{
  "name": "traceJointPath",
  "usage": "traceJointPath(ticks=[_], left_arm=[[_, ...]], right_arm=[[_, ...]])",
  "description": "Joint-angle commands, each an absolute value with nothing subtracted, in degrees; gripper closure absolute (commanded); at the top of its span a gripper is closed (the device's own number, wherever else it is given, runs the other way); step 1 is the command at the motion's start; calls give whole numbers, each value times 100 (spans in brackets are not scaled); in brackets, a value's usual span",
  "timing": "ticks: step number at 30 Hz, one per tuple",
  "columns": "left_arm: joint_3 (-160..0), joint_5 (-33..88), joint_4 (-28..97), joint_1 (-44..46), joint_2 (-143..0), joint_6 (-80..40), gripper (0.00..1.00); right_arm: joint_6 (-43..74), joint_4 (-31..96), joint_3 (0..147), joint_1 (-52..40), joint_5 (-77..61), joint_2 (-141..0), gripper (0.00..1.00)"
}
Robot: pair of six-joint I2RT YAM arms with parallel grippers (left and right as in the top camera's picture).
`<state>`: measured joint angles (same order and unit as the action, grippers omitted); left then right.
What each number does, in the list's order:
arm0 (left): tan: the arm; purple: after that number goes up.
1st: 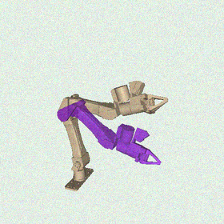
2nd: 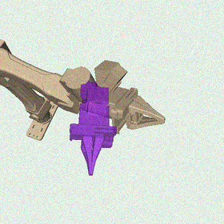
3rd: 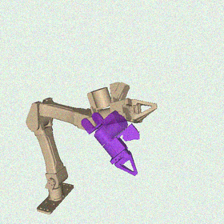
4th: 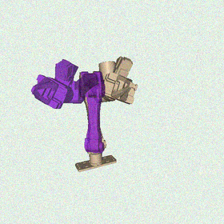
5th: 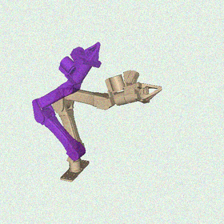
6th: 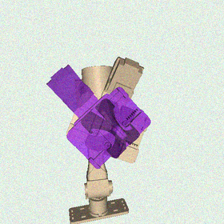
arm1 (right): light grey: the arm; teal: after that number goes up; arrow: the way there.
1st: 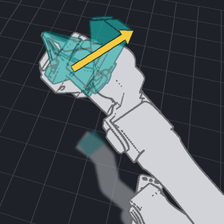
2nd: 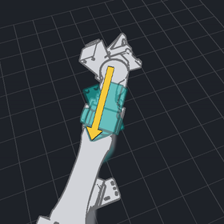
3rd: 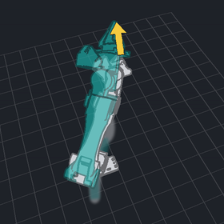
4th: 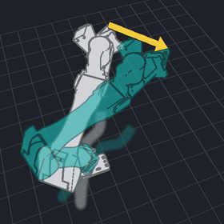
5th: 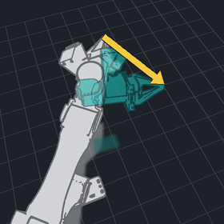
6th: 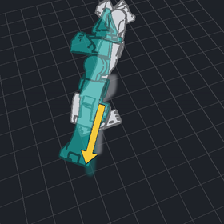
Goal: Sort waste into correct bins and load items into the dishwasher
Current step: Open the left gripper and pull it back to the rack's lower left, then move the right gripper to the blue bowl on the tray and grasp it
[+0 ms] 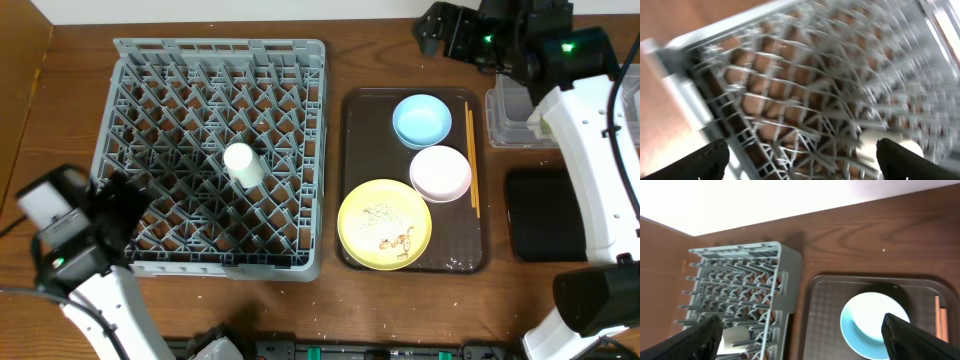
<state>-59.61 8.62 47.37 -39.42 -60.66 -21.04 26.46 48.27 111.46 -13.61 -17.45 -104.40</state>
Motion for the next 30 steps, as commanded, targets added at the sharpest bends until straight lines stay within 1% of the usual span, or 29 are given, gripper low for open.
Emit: traceJointPath(ticks=[1,4,8,12,14,20,23,26,30], left_arm=[[-6125,849,4825,-4519,-6045,-3035,1],[-6125,847,4890,-4742,-6049,-3142,1],[-6121,849,4925,-4759,-6060,-3142,1],[-6121,845,4925,-4762,-6062,-3140,1],[-6121,845,4925,-4762,-6062,-3140,1],[-6121,845,4925,-4762,-6062,-3140,0],[-6121,845,4925,-4762,-6062,-3140,0],[-6121,845,4925,-4762,-6062,-3140,0],[-6119,845,4925,-4762,-6062,-3140,0]], right_arm=[[2536,4882,10986,-1778,-1002,-10694,1],[2377,5013,10982,-2112,-574,-11087,1],[2174,5116,10982,-2418,-760,-11461,1],[2158,5017,10980,-2639,-231,-11745,3],[2196,5026,10980,-2705,49,-11924,15],[2526,5166,10980,-2777,572,-12597,28],[2526,5166,10980,-2777,558,-13006,34],[2635,5146,10980,-2779,556,-13253,43],[2630,5072,10980,-2777,604,-13349,51]])
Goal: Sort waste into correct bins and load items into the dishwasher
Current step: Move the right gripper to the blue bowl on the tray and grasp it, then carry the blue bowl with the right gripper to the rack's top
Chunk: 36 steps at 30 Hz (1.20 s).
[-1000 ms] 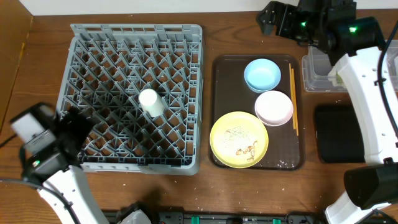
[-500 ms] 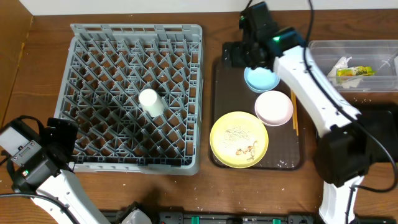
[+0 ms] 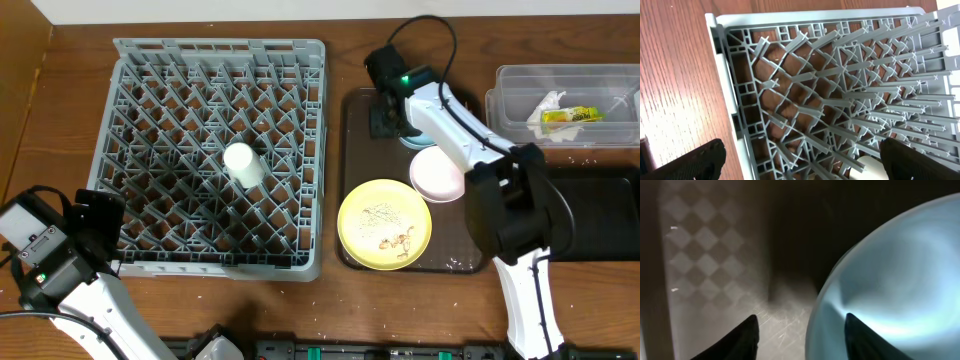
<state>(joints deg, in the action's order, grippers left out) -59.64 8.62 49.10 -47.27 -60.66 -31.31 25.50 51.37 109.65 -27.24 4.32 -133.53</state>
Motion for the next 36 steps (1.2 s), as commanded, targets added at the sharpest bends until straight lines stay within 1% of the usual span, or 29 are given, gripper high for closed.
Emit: traceJointPath(ticks=[1,2,3,4,5,11,13,16,18,19,21,22,25,27,31,32,36], left_arm=[[-6119,845,4925,-4762,-6062,-3142,0],[-6121,845,4925,-4762,-6062,-3140,0],[-6121,845,4925,-4762,-6062,-3140,0],[-6121,845,4925,-4762,-6062,-3140,0],[-6121,845,4925,-4762,-6062,-3140,0],[-6119,845,4925,-4762,-6062,-3140,0],[-6121,847,4925,-4762,-6062,-3140,0],[-6119,845,4925,-4762,-6062,-3140,0],[-6121,845,4925,-4762,-6062,-3140,0],[-6121,845,4925,-4762,-6062,-3140,0],[-6119,845,4925,-4762,-6062,-3140,0],[-6121,845,4925,-4762,-6062,-3140,0],[-6121,845,4925,-4762,-6062,-3140,0],[-6121,845,4925,-4762,-6062,-3140,0],[-6121,845,4925,-4762,-6062,-3140,0],[-6119,845,4925,-4762,-6062,-3140,0],[-6121,845,4925,-4762,-6062,-3140,0]], right_arm=[[2630,5043,10980,-2777,622,-13349,56],[2635,4995,10980,-2777,617,-13349,66],[2633,4969,10982,-2777,617,-13349,81],[2635,4963,10982,-2779,604,-13343,91],[2635,4945,10986,-2779,587,-13334,99],[2626,4884,11268,-2783,451,-13069,99],[2606,4729,11426,-2781,113,-12954,99],[2606,4150,11590,-2781,-832,-12814,99],[2606,3343,11631,-2783,-1918,-12792,99],[2611,2458,11622,-2788,-2930,-12814,99],[2685,1446,11618,-2845,-3743,-12881,99],[3030,565,11618,-2947,-4025,-12962,99],[3653,-576,11618,-3190,-4104,-13120,99],[3850,-1203,11618,-3382,-4189,-13207,99],[4115,-2040,11620,-3927,-4359,-13423,99],[4108,-2060,11620,-4145,-4357,-13526,99],[4005,-2130,11625,-4403,-4357,-13797,99]])
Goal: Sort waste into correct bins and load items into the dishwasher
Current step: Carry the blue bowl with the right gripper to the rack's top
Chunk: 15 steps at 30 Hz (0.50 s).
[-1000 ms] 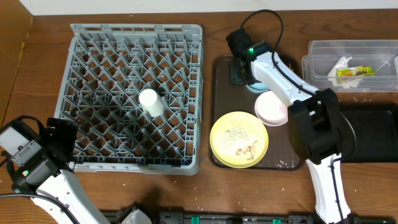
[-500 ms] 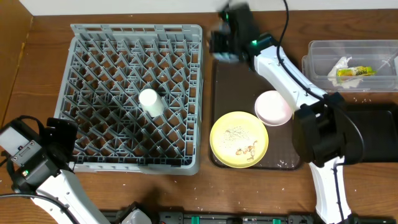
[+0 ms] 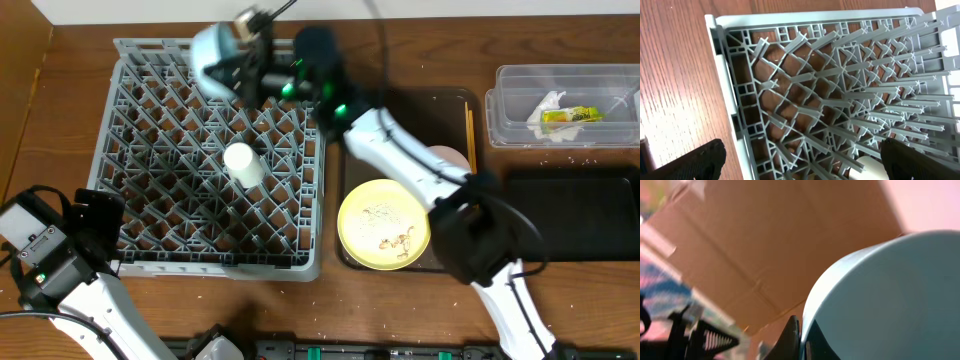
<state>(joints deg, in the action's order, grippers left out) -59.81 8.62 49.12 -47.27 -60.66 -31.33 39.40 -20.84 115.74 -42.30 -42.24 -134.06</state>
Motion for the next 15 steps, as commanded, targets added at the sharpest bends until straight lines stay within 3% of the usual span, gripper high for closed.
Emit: traceJointPath(ticks=[1,10,15], left_arm=[[-6119,845,4925,-4762,-6062,-3140,0],[-6121,845,4925,-4762,-6062,-3140,0],[-6121,845,4925,-4762,-6062,-3140,0]], right_arm=[[4005,-2167,11625,-4416,-4366,-13834,99],[4316,-2272,11625,-4287,-4757,-14449,99],[4694,-2930,11625,-4023,-5133,-14693,99]])
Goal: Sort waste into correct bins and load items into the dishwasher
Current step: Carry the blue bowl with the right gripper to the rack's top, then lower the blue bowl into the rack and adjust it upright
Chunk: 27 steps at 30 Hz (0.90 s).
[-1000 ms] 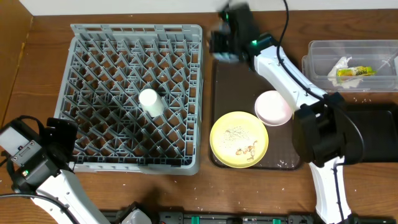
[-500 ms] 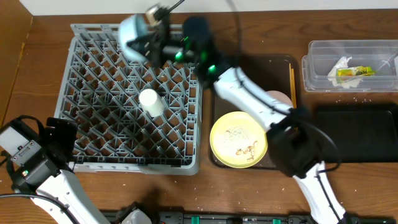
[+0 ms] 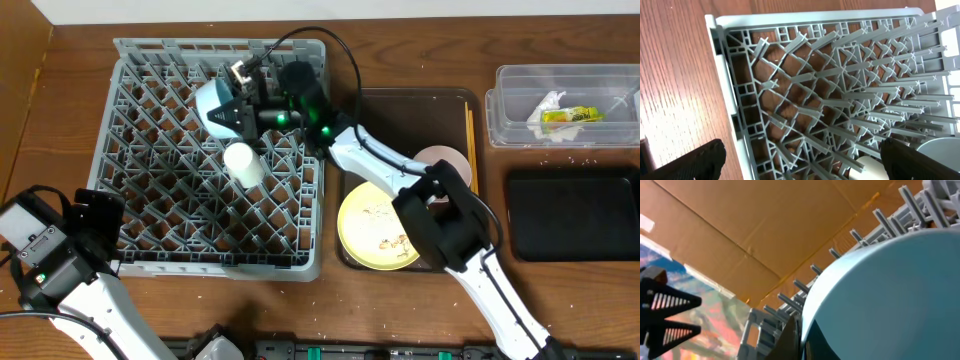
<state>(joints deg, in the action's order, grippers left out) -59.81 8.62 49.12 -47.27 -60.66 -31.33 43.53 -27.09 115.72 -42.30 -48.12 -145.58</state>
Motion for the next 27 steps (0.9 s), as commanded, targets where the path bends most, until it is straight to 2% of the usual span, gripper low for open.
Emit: traceJointPath(ticks=[1,8,13,18,21,24,27], left_arm=[[-6121,845,4925,-4762,-6062,-3140,0],[-6119,845,4925,-4762,-6062,-3140,0],[-6119,845,4925,-4762,-6062,-3140,0],[-6119,845,4925,-4762,-6062,-3140,0],[-6121,845,4925,-4762,-6062,-3140,0],[-6121,845,4925,-4762,-6062,-3140,0],[-6119,845,4925,-4762,-6062,-3140,0]], right_arm=[[4814,-3033,11625,-3966,-5170,-14706,99],[4960,-2904,11625,-3621,-5172,-14733,98],[4930,-2609,11627,-3376,-4945,-14595,78],[3900,-884,11664,-3144,-3874,-13983,66],[3253,69,11668,-3074,-3282,-13489,64],[2808,1020,11668,-3024,-2458,-12860,55],[2556,1708,11668,-2982,-1911,-12344,51]])
